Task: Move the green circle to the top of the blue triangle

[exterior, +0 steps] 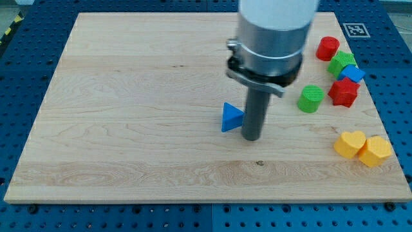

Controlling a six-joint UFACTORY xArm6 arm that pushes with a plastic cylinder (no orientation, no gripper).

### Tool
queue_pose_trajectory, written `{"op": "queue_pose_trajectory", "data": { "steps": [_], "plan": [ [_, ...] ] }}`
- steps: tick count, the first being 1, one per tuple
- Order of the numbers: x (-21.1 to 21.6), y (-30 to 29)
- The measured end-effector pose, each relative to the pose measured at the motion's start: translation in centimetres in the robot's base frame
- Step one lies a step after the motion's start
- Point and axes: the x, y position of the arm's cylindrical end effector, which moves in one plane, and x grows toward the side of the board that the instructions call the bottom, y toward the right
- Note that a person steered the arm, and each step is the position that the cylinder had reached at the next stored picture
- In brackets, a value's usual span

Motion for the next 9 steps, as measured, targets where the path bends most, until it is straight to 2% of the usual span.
{"op": "queue_pose_trajectory", "data": {
  "steps": [2,4,6,8,9],
  "plan": [
    [0.0,9.5],
    [-1.0,14.2],
    [-6.3,14.1],
    [-7.0,9.7],
    [-7.0,9.5]
  ]
}}
